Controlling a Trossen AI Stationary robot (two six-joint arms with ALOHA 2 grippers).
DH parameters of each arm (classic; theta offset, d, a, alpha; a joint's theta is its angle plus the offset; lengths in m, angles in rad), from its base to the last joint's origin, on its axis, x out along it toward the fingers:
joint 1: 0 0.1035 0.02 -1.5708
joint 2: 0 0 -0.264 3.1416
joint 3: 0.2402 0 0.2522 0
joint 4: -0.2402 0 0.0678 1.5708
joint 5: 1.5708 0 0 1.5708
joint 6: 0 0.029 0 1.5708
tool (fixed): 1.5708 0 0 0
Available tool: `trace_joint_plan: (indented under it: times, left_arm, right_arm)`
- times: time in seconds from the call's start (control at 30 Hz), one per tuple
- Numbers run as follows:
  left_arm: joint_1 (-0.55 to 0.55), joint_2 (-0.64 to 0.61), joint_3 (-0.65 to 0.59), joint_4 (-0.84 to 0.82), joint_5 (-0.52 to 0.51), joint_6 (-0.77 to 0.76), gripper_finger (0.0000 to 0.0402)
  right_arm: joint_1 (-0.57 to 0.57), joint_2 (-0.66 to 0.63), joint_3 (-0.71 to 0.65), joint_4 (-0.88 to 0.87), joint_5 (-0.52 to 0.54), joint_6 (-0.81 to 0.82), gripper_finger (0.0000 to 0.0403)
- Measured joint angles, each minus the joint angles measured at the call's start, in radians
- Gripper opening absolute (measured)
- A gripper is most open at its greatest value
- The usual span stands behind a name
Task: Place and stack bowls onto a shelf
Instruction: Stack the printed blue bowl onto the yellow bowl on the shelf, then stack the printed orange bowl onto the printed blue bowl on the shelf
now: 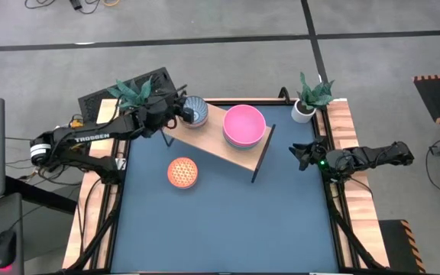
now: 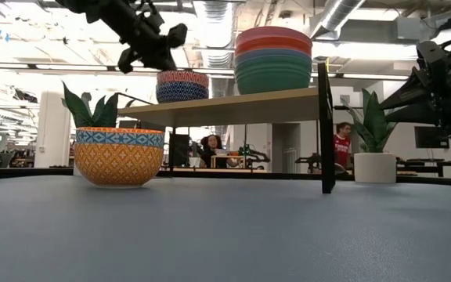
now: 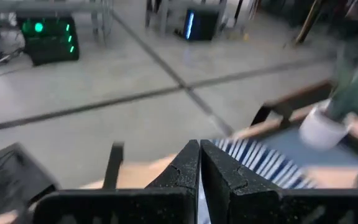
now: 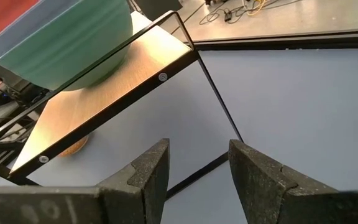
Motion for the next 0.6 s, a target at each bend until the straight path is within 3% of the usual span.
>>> trace_joint_plan:
  times: [0.2,0.4,0.5,0.6]
  left_arm:
    - [0.007,0.003,0.001,0.187,0.001,0.068,0.0000]
    - [0.029,0.037,0.001,0.177,0.059,0.021,0.0000]
    - [0.015,0.020,0.001,0.187,0.210,0.017,0.0000]
    - [-0.013,-0.037,0.025,0.156,0.461,0.052,0.0000]
  right_arm:
    - [0.000,0.000,0.000,0.000,0.000,0.000,0.0191]
    - [0.000,0.000,0.000,0.000,0.000,0.000,0.0191]
    - [0.000,0.000,0.000,0.000,0.000,0.000,0.0191]
    - [0.000,0.000,0.000,0.000,0.000,0.000,0.0191]
